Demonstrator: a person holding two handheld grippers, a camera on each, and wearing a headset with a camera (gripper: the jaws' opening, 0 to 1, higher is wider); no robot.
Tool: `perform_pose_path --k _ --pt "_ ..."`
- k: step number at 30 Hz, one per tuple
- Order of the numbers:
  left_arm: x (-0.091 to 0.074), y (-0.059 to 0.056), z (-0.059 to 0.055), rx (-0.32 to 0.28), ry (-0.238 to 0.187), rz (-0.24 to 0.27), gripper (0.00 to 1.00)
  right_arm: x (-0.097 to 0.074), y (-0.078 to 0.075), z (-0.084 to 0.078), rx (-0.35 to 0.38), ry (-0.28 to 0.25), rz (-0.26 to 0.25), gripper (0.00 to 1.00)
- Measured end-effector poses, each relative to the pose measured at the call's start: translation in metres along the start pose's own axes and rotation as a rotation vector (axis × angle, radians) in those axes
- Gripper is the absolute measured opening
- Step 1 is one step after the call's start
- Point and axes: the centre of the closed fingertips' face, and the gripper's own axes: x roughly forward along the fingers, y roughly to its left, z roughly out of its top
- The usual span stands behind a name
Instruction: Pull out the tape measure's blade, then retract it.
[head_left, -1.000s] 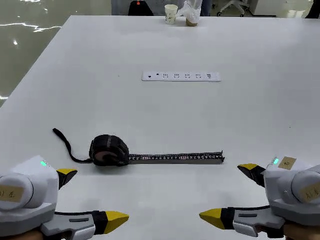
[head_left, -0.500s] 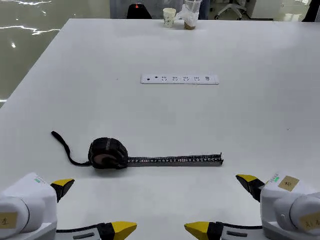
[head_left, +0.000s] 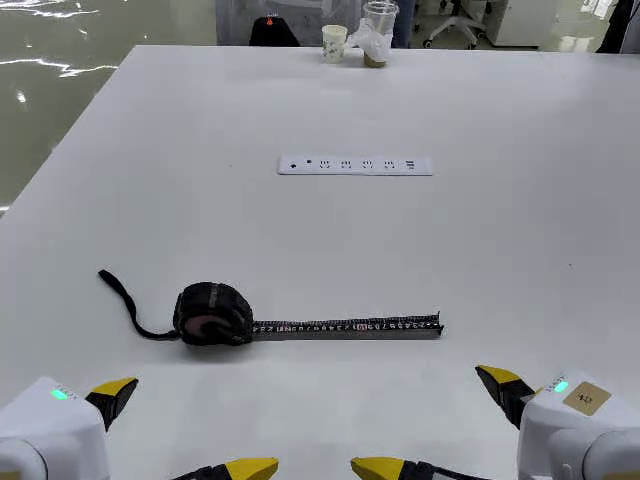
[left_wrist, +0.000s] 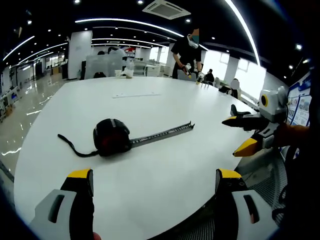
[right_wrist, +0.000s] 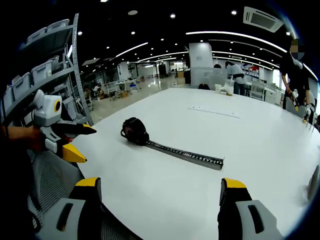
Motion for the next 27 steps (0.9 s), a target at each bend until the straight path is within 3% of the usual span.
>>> perform_pose_path --k 13,27 --pt "-0.0069 -0.0004 0.0006 -0.008 -0.007 0.023 0.99 -0.0052 0.0033 0.0020 0.051 -0.020 -0.032 0.99" --pt "-0.0083 -0.0006 0.0014 -0.019 -0.013 0.029 0.99 -0.0061 0.0043 0.0031 0.058 -0.023 -0.043 0.99"
